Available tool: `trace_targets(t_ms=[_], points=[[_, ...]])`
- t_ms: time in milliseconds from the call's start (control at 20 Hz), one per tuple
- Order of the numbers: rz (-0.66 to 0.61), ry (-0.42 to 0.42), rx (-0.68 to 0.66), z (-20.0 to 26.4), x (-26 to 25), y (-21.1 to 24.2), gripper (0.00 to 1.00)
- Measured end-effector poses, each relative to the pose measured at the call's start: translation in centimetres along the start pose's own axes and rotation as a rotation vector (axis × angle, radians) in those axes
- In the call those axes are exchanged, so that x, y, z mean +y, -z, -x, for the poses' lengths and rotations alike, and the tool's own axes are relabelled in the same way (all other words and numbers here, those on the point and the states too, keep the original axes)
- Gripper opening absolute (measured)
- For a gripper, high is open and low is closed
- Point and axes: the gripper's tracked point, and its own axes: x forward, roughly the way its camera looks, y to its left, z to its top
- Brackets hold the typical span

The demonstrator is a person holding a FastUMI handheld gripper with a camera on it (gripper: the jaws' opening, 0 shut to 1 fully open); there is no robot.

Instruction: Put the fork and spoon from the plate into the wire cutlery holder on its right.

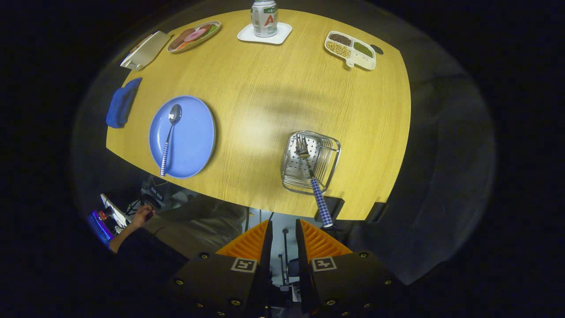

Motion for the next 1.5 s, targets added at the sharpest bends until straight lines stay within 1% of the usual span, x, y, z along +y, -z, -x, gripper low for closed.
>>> trace_targets(t_ms=[100, 300, 450, 600, 700, 850, 1300, 1500], points=[[0.002, 0.007, -0.02, -0.3, 1.7, 0.4, 0.3], [-0.003, -0.021, -0.056, -1.0, 5.6, 0.3, 0.3], [0.019, 0.002, -0.099, -1.2, 8.0, -0.7, 0.3], [0.052, -0.026, -0.117, -1.4, 11.6, -1.5, 0.31], [0.078, -0.033, -0.127, -1.5, 13.5, -1.9, 0.3], [0.093, -0.065, -0.13, -1.7, 16.3, -2.4, 0.3], [0.082, -0.122, -0.135, -3.7, 21.7, -4.4, 0.3], [0.047, -0.136, -0.122, -5.6, 22.9, -6.1, 0.3]])
